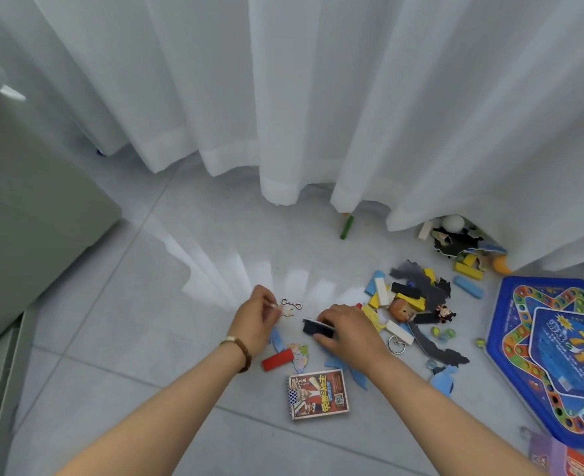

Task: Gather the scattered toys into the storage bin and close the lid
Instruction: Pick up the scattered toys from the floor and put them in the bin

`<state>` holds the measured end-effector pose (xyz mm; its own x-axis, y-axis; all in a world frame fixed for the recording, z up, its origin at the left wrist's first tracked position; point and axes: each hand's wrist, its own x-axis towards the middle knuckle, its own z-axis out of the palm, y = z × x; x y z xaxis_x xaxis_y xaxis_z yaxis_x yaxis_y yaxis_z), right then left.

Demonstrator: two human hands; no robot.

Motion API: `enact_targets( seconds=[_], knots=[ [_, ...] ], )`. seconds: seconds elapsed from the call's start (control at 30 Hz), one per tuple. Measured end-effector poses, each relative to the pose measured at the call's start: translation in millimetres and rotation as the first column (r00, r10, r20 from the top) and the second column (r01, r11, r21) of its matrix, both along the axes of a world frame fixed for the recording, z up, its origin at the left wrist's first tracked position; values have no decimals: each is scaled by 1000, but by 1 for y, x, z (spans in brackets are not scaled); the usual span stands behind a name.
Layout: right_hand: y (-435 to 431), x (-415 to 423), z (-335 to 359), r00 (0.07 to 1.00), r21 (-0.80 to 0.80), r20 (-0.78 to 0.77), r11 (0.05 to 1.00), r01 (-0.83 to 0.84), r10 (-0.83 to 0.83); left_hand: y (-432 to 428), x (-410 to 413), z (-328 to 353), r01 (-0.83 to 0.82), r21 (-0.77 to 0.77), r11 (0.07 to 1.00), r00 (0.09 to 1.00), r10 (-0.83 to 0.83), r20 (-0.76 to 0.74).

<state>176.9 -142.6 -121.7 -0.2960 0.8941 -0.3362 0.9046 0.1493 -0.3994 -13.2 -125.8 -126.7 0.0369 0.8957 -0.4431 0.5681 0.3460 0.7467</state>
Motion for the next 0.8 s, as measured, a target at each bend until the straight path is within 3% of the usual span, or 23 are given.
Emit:
enact_targets(
  seconds=[0.03,0.07,0.1,0.13,0.17,0.23,0.3,0.33,0.4,0.5,0.57,0.67,0.8],
  knots=[
    [-1,-2,2,997,2,-48,998,68,-68,0,-2,2,-220,-94,971,953,235,192],
    [-1,-5,7,976,-16,-135,985,171,-171,0,-3,8,-384,-271,883,808,463,364],
    [-2,-11,13,930,-49,-248,962,270,-273,-1,-4,12,-430,-475,767,612,635,472],
    [-3,-19,21,871,-106,-357,941,322,-338,-2,-5,16,-384,-629,676,450,732,512],
    [-4,-30,30,827,-157,-442,938,310,-347,-3,-7,18,-309,-713,629,373,770,518],
    [-7,-50,41,802,-191,-528,959,207,-278,-8,-8,21,-179,-773,609,308,781,544],
    [-6,-60,41,756,-172,-588,958,230,-287,-9,-9,21,-105,-796,596,227,794,564],
    [-4,-60,37,722,-168,-605,940,297,-336,-10,-11,22,-91,-799,595,215,795,567],
    [1,-53,24,708,-143,-569,898,415,-418,-9,-18,25,-126,-795,593,303,786,538],
    [7,-46,4,807,-172,-399,900,401,-436,-10,-33,21,-286,-711,643,539,721,435],
    [9,-53,-5,866,-209,-294,911,355,-405,-11,-42,17,-359,-635,684,645,674,361],
    [10,-72,-11,935,-128,-133,941,313,-329,-13,-54,12,-424,-601,678,658,686,310],
    [12,-88,-14,928,-97,-53,927,362,-368,-15,-63,11,-440,-619,650,622,718,312]
  ],
)
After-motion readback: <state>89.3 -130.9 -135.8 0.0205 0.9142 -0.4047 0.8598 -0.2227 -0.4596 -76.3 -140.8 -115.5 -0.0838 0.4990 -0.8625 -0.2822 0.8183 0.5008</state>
